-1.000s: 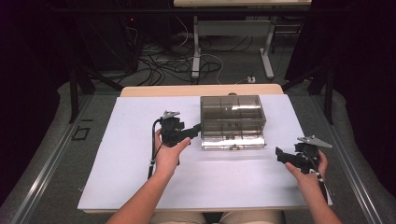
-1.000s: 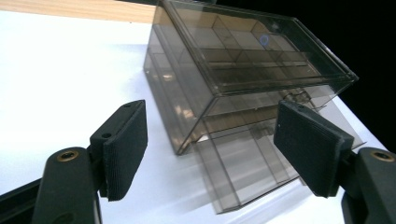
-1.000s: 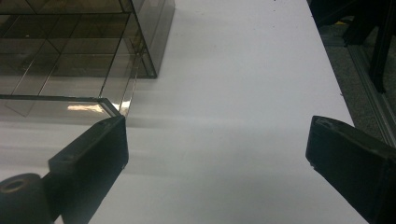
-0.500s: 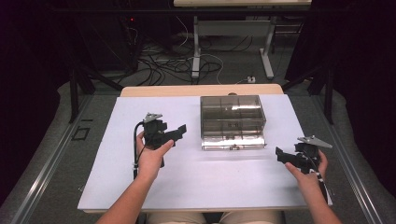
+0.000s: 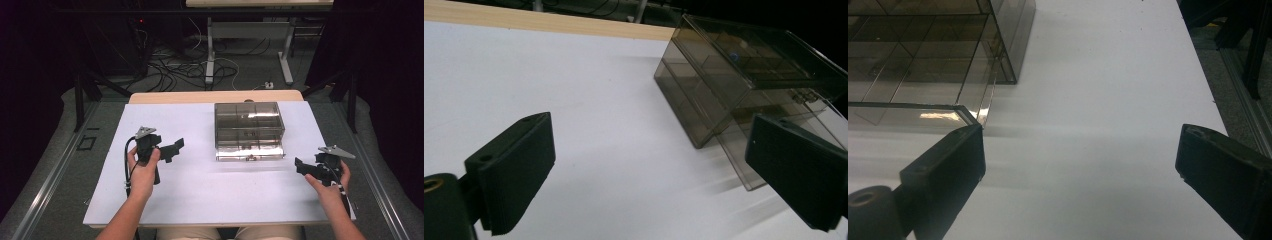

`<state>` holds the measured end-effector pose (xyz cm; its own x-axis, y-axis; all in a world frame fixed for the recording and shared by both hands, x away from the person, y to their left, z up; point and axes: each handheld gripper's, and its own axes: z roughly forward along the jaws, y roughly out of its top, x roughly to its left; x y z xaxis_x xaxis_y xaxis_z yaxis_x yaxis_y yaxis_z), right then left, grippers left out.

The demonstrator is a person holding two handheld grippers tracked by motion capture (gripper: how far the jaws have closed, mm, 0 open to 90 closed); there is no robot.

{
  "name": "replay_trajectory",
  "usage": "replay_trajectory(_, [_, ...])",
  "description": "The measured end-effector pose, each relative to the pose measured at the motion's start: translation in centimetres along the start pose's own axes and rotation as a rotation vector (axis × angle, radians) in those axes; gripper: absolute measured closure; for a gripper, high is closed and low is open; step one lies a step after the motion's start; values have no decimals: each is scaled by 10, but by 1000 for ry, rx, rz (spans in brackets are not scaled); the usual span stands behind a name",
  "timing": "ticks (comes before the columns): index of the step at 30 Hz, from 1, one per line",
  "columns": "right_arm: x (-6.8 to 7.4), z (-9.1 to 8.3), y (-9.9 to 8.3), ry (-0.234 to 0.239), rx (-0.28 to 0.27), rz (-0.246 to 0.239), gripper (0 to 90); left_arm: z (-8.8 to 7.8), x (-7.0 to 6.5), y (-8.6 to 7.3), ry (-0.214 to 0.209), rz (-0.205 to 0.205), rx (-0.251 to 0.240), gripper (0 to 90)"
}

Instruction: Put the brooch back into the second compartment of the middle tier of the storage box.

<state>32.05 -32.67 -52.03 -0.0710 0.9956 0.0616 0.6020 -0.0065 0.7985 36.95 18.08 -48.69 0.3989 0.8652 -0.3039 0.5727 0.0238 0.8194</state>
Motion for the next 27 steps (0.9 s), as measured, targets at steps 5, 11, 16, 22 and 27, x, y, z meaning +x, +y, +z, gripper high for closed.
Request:
replay_trajectory(5, [0, 1, 0, -4, -1, 4, 54, -8, 9, -4, -18, -2, -29, 25])
replay_trajectory(11, [1, 0, 0, -2, -2, 10, 54, -13, 17, -11, -20, 2, -37, 26])
replay_trajectory(16, [0, 0, 0, 1, -2, 15, 54, -17, 23, -16, -27, -8, -54, 26])
replay_trajectory(22, [1, 0, 0, -8, -11, -16, 53, -18, 25, -20, -7, 39, -19, 26])
replay_trajectory(27, [4, 2, -1, -15, -21, -23, 52, -17, 26, -21, -18, 52, -12, 26])
